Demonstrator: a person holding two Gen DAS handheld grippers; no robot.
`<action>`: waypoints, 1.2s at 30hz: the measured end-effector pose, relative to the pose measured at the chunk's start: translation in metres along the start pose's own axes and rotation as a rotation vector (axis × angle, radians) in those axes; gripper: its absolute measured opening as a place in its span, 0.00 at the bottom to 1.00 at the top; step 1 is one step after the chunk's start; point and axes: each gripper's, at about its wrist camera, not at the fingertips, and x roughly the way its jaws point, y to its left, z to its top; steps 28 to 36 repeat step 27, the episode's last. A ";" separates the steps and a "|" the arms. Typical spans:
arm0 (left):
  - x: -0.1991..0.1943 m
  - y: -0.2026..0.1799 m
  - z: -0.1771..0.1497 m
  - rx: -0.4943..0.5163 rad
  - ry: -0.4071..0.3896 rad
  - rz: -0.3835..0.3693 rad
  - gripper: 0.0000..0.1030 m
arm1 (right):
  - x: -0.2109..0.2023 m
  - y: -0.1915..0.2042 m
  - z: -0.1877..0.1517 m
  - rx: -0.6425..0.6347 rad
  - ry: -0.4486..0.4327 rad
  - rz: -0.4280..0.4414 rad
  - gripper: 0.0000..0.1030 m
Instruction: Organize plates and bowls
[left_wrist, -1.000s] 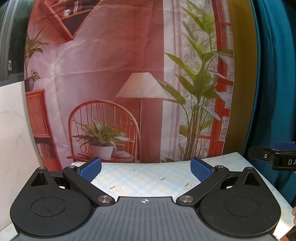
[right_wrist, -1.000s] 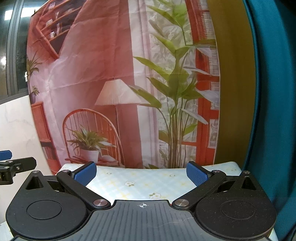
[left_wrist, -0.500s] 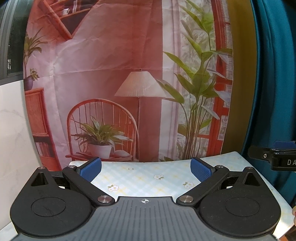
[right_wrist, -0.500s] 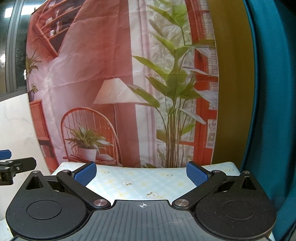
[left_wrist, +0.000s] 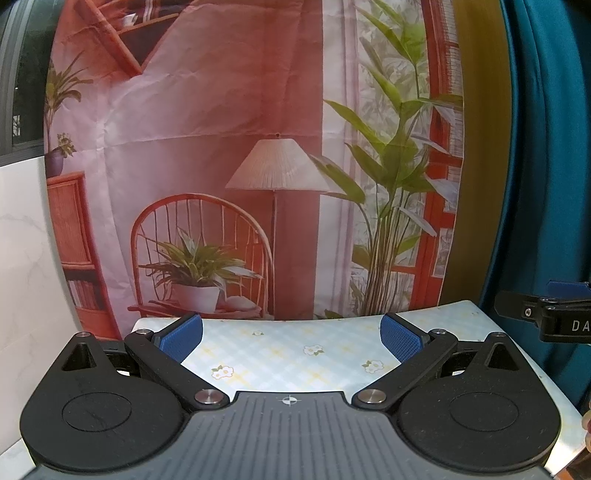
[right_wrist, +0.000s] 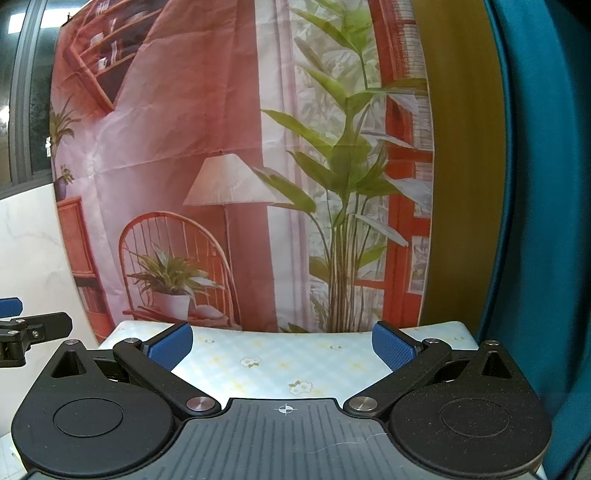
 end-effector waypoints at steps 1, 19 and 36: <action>0.000 0.000 0.000 -0.001 0.001 0.000 1.00 | 0.000 0.000 0.000 0.000 0.001 0.000 1.00; 0.000 -0.002 0.000 -0.003 -0.005 0.007 1.00 | 0.002 0.000 0.000 -0.008 0.004 0.002 1.00; -0.001 -0.004 0.000 -0.003 -0.015 0.020 1.00 | 0.002 -0.001 -0.001 -0.009 0.004 0.003 1.00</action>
